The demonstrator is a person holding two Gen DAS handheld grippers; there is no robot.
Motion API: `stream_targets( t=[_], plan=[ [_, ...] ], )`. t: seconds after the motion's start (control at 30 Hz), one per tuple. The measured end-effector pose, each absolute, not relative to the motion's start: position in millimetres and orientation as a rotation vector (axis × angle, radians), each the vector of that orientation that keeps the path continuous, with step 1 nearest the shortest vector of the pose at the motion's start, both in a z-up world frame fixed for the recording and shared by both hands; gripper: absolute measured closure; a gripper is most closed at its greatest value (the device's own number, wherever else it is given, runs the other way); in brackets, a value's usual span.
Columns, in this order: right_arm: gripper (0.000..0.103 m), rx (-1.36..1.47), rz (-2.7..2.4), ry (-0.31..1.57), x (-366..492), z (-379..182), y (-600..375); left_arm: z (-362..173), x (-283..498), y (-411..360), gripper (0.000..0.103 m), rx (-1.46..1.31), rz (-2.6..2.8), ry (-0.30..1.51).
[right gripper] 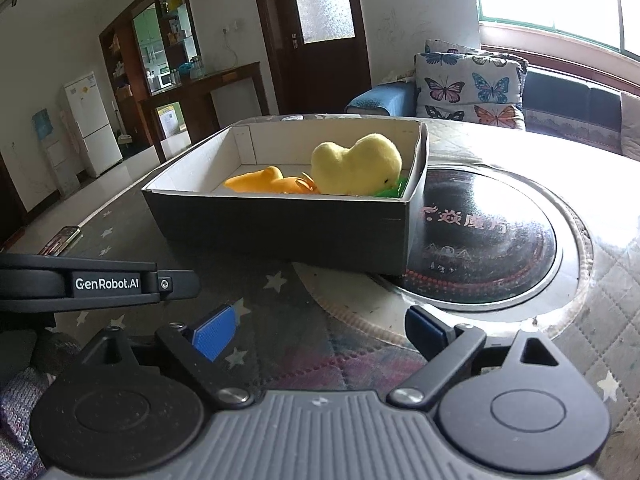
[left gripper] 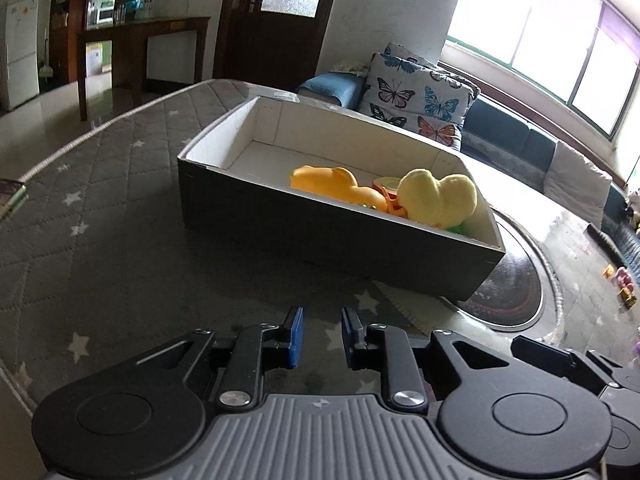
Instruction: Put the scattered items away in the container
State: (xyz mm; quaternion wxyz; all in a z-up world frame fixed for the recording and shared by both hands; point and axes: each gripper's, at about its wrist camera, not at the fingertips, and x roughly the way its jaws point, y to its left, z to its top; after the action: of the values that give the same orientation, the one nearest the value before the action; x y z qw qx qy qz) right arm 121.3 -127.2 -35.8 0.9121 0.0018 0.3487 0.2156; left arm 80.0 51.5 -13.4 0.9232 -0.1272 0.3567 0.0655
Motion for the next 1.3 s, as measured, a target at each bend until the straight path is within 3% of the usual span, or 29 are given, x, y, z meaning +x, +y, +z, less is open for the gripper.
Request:
stream_targets(
  t=[1.3],
  plan=[
    [0.009, -0.019, 0.434, 0.753, 132, -49, -115, -23, 90, 46, 0.077, -0.148, 0.153, 0.76]
  ],
)
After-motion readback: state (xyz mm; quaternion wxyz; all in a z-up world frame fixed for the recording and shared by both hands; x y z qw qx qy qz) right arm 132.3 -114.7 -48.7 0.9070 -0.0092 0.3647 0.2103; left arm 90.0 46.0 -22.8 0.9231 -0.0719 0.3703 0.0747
